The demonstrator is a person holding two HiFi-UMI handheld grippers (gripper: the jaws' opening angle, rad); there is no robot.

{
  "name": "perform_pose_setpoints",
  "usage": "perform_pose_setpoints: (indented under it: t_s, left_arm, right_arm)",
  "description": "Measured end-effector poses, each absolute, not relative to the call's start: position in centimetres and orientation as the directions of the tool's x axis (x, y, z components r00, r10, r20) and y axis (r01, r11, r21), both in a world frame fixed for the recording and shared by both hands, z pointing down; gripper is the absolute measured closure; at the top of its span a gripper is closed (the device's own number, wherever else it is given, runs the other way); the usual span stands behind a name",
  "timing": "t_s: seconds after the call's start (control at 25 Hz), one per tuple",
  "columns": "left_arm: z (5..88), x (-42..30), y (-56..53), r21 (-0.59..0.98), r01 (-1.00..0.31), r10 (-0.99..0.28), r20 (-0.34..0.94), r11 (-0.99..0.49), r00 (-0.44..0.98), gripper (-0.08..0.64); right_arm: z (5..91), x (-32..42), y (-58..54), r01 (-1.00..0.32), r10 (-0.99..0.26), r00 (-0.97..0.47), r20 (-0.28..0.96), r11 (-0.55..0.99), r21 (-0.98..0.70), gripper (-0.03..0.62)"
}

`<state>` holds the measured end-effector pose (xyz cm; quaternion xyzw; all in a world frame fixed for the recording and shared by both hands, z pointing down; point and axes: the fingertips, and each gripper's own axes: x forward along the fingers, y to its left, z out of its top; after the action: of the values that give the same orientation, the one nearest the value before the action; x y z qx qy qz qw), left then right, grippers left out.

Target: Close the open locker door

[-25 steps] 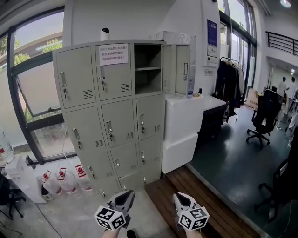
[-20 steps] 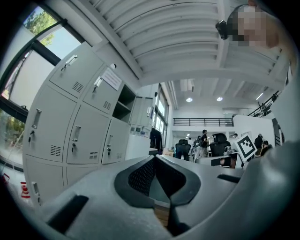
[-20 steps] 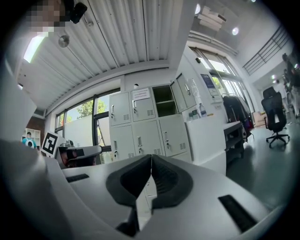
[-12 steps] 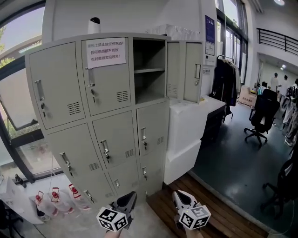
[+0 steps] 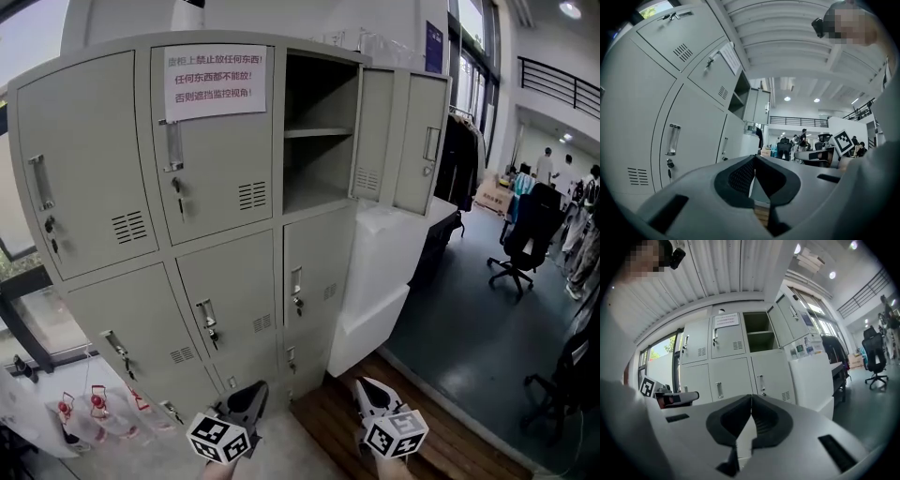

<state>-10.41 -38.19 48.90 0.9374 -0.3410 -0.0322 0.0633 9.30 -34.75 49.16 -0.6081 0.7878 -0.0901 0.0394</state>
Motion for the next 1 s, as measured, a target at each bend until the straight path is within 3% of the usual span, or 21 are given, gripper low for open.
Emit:
perform_pose_setpoints:
  t_s: [0.32, 0.68, 0.72, 0.8, 1.0]
  left_arm:
    - [48.7, -8.9, -41.6, 0.144, -0.693, -0.701, -0.014, -0.707, 0.713, 0.552]
    - [47.9, -4.5, -44.1, 0.143, -0.728, -0.737, -0.019, -0.671, 0.676, 0.552]
    - [47.8, -4.1, -44.2, 0.140, -0.731, -0.740, -0.019, -0.668, 0.673, 0.552]
    - [47.5, -3.7, -44.3, 0.134, -0.741, -0.750, -0.020, -0.658, 0.662, 0.552]
    - [47.3, -4.0, -44.5, 0.122, -0.781, -0.787, -0.014, -0.613, 0.616, 0.552]
  right_arm:
    - [48.7, 11.7, -40.1, -0.944, -0.952, -0.303, 0.050, 0.293, -0.154, 0.580]
    - [43.4, 20.0, -45.0, -0.925, -0.929, -0.370, -0.003, 0.369, -0.090, 0.578]
    - [42.2, 21.3, -45.7, -0.920, -0.925, -0.380, -0.018, 0.380, -0.094, 0.571]
    - [39.3, 24.1, -47.4, -0.910, -0.917, -0.395, -0.053, 0.398, -0.112, 0.436]
    - [32.0, 32.5, -52.4, -0.932, -0.929, -0.352, -0.111, 0.359, -0.044, 0.425]
